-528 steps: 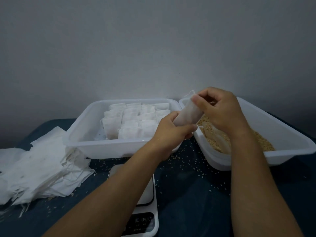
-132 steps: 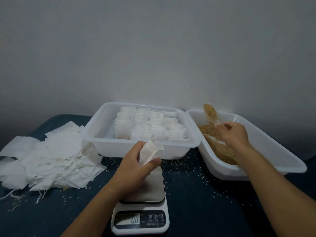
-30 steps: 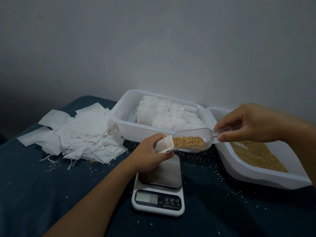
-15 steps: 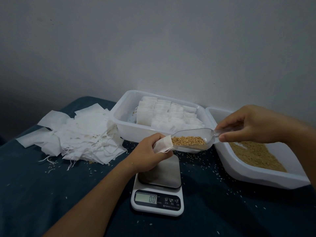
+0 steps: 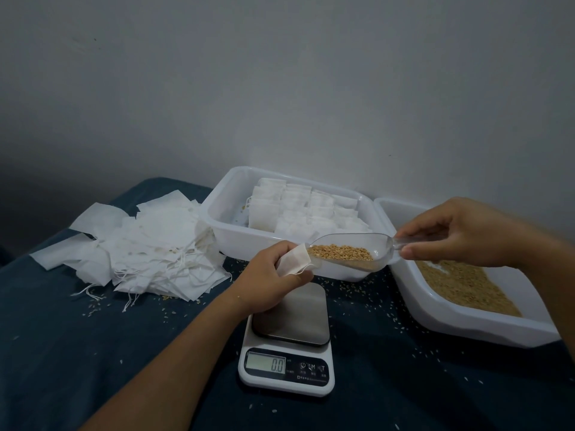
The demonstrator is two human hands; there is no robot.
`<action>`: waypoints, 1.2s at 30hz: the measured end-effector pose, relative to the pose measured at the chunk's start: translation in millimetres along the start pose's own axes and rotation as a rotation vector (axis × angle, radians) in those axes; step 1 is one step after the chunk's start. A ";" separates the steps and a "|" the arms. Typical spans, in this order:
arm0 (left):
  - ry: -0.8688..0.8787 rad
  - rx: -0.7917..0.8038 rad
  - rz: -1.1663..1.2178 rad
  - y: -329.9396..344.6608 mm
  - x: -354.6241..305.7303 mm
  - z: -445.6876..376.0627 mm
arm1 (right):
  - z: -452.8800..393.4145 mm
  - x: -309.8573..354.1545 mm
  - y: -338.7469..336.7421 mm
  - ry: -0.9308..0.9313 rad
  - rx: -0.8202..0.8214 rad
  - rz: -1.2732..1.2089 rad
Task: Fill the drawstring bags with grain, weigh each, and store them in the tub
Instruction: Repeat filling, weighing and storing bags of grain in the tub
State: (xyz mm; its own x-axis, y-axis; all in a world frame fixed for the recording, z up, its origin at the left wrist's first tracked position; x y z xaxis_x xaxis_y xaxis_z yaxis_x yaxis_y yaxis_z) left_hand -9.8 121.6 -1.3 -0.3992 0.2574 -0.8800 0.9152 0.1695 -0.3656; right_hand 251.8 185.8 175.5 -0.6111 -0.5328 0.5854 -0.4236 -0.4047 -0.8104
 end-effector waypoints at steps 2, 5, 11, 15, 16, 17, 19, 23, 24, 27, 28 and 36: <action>-0.004 -0.003 0.007 0.3 -0.7 0.3 | 0.8 -2.2 1.9 0.005 -0.007 -0.028; -0.014 -0.010 0.015 -0.2 -1.3 0.2 | 1.4 -5.6 5.7 0.004 -0.024 -0.067; -0.049 -0.038 0.088 -2.6 -3.2 1.6 | 5.2 -15.5 12.0 -0.019 -0.048 -0.217; -0.086 -0.042 0.149 -3.1 -5.1 3.2 | 9.2 -31.8 9.2 -0.017 -0.136 -0.311; -0.097 -0.041 0.168 -3.0 -5.9 3.5 | 10.9 -36.6 7.6 -0.016 -0.165 -0.338; -0.107 -0.041 0.192 -2.9 -6.6 3.6 | 12.6 -42.1 5.1 -0.013 -0.202 -0.358; -0.140 -0.039 0.264 -2.5 -8.2 4.0 | 16.1 -56.4 -2.0 0.007 -0.305 -0.391; -0.214 -0.001 0.474 1.7 -11.8 4.6 | 22.4 -98.0 -18.7 0.122 -0.542 -0.399; -0.242 0.008 0.539 3.1 -12.1 4.8 | 23.0 -111.7 -22.1 0.175 -0.606 -0.381; -0.327 0.021 0.789 4.4 -12.6 5.5 | 19.5 -155.5 -26.5 0.359 -0.695 -0.155; -0.344 0.029 0.893 4.4 -13.0 5.9 | 17.0 -168.7 -25.4 0.422 -0.681 -0.019; -0.343 0.144 1.231 2.0 -16.8 9.4 | -4.2 -224.5 5.5 0.713 -0.364 0.371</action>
State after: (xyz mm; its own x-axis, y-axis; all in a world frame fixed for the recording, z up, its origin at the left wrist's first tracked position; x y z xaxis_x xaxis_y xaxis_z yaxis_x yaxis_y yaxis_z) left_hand -0.7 108.7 9.8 0.7235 -0.0901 -0.6844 0.6753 -0.1133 0.7288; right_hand 383.9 306.2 39.6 -0.9718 0.0569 0.2290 -0.2277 0.0290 -0.9733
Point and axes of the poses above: each hand's wrist, its own z-axis away from the middle knuckle, its own y-axis out of the palm, x = y × z, the point moved 5 cm from there along -z, towards the middle knuckle, and after that the axes turned 8 degrees about -z, right-handed, at the moved point
